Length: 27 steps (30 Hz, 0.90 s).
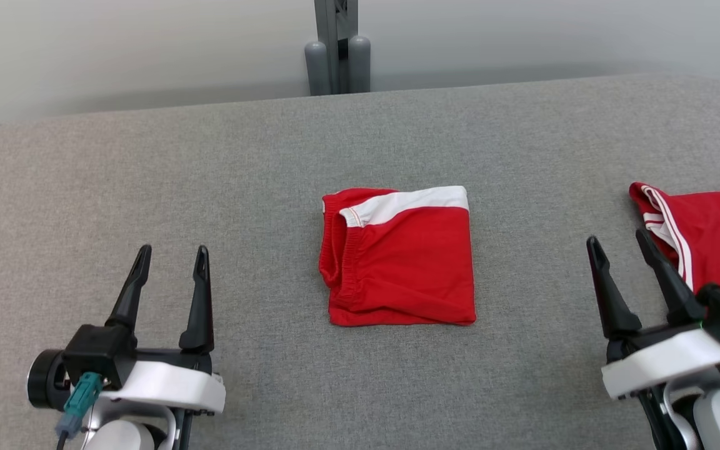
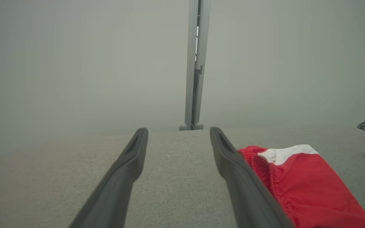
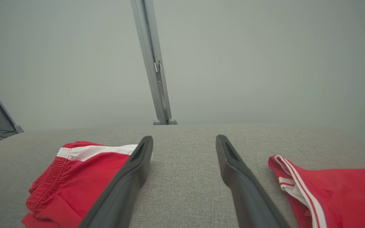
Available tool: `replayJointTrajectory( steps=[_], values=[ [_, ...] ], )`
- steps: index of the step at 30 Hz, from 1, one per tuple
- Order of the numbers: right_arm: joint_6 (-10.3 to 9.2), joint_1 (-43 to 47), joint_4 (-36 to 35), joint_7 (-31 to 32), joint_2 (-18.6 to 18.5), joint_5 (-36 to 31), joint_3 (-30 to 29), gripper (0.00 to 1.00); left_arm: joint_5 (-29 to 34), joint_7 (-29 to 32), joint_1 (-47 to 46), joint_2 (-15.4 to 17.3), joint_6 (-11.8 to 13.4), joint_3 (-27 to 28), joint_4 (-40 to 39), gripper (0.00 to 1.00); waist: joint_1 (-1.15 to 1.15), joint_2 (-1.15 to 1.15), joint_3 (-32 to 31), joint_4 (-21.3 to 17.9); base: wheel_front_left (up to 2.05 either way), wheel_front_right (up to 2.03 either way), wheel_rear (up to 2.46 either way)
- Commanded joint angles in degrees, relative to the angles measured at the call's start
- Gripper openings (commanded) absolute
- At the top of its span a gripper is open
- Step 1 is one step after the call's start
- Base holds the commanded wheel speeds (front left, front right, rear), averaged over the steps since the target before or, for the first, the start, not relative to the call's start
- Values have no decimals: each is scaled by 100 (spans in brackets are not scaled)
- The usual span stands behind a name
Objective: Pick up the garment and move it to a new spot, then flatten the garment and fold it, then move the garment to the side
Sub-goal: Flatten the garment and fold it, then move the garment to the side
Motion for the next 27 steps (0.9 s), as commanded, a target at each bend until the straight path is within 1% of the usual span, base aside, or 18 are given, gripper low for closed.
replayJointTrajectory(
  steps=[1, 9, 18, 23, 27],
  values=[
    [0, 123, -92, 61, 17, -60, -53, 100, -29, 12, 89, 22, 33, 28, -4, 100, 0, 0, -49, -13, 0, 0, 0],
    [0, 572, -604, 370, 205, -225, -220, 100, -89, 154, 273, 122, 116, 65, -100, 100, 0, 0, -152, -65, 0, 0, 0],
    [0, 629, -754, 502, 248, -308, -219, 100, -50, 244, 254, 114, 177, -30, -215, 100, 0, 0, -145, 7, 0, 0, 0],
    [0, 387, -663, 650, 88, -326, 44, 100, -31, 226, 159, 64, 199, -83, -269, 100, 0, 0, -10, 182, 0, 0, 0],
    [-1, 133, -284, 779, -74, -151, 532, 100, -30, 183, 78, -28, 189, -141, -242, 100, 0, 0, 151, 394, 0, 0, 0]
  ],
)
